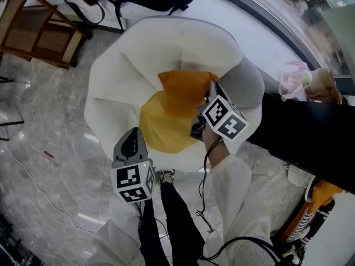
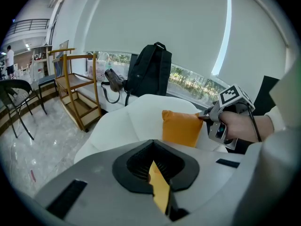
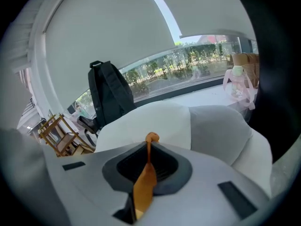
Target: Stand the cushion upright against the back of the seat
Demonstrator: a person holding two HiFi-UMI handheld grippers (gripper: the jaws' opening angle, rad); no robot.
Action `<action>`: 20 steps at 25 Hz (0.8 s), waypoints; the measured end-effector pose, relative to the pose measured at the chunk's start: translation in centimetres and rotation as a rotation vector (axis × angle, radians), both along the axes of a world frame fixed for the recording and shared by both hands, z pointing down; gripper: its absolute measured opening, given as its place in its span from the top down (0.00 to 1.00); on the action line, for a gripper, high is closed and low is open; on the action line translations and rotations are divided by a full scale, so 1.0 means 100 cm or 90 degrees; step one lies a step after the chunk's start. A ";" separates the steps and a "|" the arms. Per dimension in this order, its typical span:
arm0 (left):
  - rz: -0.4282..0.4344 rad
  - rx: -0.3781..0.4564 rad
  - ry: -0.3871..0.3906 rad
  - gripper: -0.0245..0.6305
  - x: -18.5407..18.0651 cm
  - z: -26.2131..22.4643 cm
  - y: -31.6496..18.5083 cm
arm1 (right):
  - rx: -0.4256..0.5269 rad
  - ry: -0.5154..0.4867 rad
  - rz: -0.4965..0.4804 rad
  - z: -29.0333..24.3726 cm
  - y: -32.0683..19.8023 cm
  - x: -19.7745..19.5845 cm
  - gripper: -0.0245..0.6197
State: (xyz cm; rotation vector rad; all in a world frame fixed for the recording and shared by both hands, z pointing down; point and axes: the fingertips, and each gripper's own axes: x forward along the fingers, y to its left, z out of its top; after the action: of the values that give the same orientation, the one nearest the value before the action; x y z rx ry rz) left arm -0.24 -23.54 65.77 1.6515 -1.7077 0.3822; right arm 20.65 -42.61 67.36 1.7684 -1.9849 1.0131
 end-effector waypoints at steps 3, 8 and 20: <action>0.000 -0.004 0.000 0.97 0.003 0.003 0.001 | 0.005 0.007 0.011 0.001 -0.005 0.010 0.84; 0.003 -0.007 -0.001 0.97 0.008 0.004 0.001 | 0.005 -0.019 -0.001 0.005 -0.013 0.005 0.84; 0.000 0.006 -0.001 0.97 0.010 -0.002 0.003 | 0.043 -0.003 -0.025 -0.007 -0.021 0.010 0.75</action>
State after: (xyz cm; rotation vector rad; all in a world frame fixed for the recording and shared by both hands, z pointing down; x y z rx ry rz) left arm 0.71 -23.26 65.57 1.6579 -1.7123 0.3762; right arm 21.68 -44.72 66.62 1.7548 -2.0723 0.9488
